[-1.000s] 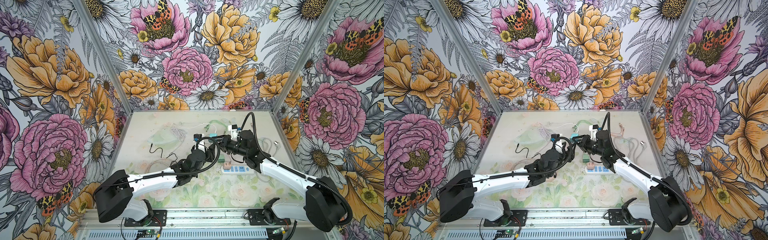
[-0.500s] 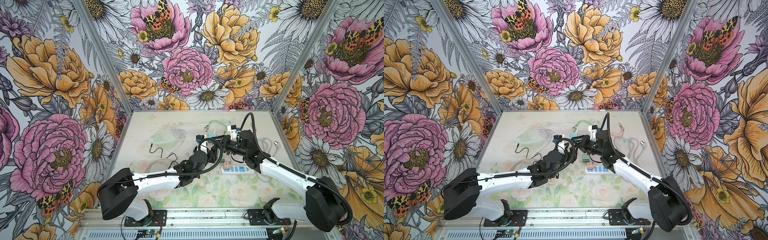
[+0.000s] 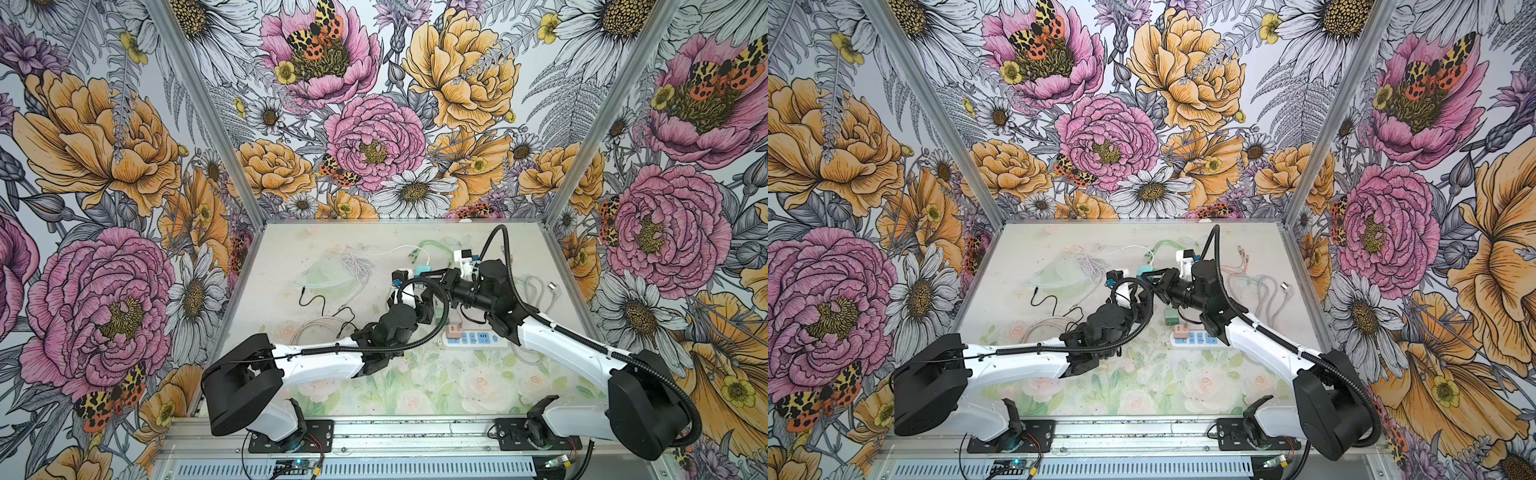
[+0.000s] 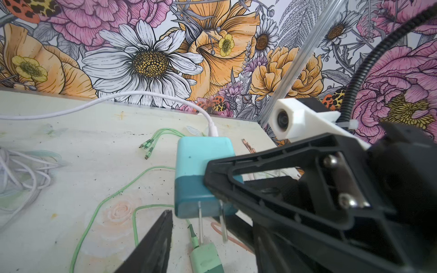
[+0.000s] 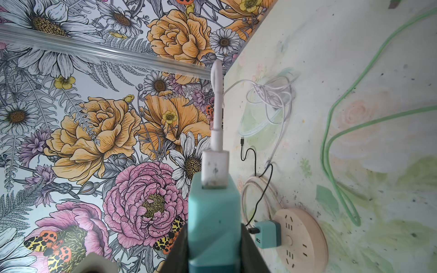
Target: Insert the plug
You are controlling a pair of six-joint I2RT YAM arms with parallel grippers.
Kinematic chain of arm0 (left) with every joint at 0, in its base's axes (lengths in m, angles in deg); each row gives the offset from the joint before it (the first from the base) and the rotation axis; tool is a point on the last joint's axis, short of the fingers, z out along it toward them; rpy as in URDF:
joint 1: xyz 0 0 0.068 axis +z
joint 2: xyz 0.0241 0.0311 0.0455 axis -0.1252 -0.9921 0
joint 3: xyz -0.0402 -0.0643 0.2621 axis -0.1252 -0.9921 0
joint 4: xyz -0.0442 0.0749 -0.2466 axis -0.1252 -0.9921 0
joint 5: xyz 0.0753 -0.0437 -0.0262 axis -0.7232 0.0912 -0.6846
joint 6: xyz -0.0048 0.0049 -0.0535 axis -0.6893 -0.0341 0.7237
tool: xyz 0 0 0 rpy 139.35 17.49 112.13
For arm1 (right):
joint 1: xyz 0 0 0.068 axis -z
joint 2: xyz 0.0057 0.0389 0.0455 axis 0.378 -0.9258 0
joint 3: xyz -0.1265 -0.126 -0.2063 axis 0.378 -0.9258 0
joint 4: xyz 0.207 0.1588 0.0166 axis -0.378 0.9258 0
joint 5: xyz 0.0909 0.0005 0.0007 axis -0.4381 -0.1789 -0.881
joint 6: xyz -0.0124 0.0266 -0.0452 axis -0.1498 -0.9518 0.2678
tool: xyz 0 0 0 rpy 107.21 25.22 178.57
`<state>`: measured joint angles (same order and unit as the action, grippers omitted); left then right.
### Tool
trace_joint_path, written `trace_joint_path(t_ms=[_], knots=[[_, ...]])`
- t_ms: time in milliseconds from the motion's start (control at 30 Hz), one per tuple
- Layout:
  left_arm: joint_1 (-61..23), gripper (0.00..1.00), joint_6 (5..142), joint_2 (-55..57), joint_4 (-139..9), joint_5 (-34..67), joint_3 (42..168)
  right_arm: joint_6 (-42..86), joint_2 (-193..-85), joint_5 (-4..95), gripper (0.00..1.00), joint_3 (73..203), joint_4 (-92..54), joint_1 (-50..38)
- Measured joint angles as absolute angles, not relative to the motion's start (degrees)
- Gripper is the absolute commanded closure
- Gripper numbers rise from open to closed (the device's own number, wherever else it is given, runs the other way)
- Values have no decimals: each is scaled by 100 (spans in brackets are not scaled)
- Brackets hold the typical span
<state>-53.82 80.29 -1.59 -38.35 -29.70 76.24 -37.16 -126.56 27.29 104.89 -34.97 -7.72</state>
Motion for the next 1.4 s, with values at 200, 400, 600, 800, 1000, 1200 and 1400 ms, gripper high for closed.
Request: trace_joint_path(t_ms=[200,400,600,800,1000,1200,1400], knots=[[-5387,58,7723,-281,-3344,-3169,7556,-3815,-12684,2698,100,10489,-3641,-774],[-5409,70,7441,-321,-2981,-3357,7432,-3856,-12686,2729,100,10469,-3711,-759],[-5409,55,7295,-330,-2769,-3377,7399,-3865,-12686,2727,100,10465,-3729,-757],[-5391,47,7301,-330,-2734,-3352,7360,-3874,-12684,2724,100,10465,-3727,-755],[-5376,45,7341,-316,-2644,-3138,7204,-3872,-12684,2615,100,10463,-3604,-783],[-5315,45,7334,-316,-2592,-2977,7163,-3872,-12684,2530,100,10463,-3569,-798],[-5302,46,7293,-395,-2351,-2974,7163,-3867,-12645,2571,100,10463,-3584,-798]])
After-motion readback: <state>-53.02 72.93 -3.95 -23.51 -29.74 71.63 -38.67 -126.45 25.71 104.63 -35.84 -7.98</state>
